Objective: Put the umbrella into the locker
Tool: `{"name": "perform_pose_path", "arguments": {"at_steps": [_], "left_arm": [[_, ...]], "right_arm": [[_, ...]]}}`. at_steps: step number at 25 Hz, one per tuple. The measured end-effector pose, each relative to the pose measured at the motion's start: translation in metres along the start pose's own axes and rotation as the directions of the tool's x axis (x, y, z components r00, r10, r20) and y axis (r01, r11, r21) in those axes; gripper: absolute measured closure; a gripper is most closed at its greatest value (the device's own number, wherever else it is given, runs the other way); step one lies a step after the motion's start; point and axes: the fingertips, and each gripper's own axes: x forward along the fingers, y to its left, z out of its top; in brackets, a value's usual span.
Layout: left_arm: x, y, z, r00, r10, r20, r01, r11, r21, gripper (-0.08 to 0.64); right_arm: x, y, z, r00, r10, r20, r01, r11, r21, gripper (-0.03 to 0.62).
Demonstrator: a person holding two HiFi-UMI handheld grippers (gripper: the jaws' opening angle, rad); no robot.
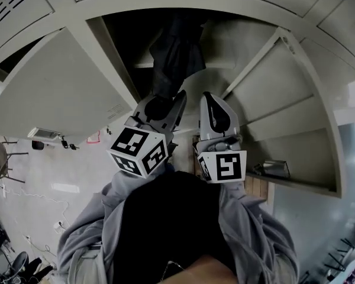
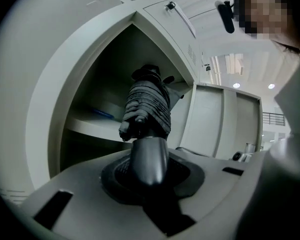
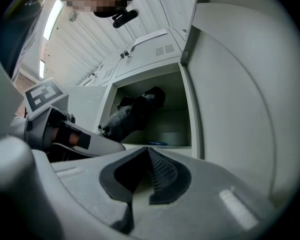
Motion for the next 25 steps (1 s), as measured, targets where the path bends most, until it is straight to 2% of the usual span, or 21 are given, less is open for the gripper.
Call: {"name": "perform_pose_path", "arguments": {"at_steps": [10,18,25], "left_arm": [[0.022,0.004,0.015,0.998,-0.066,-0.024,0.066,0.998,-0.001,0.480],[0.037,-0.004,0.020,0.998,-0.058,-0.027,0.057,0.997,-0.056,0.479],[0.045,-0.005,0.019,0.998,-0.039,-0.042,0.033,0.990,-0.138,0.477]], "right_arm": [[0.017,-0.013,0.007,0.996,-0.085,0.009,0.085,0.996,-0.029,0.589],[0.020,-0.017,0.019,0.998,-0.049,0.030,0.050,0.998,-0.029,0.589],[0.020,-0.021,0.026,0.998,-0.020,0.053,0.021,0.999,-0.031,0.589]]}}
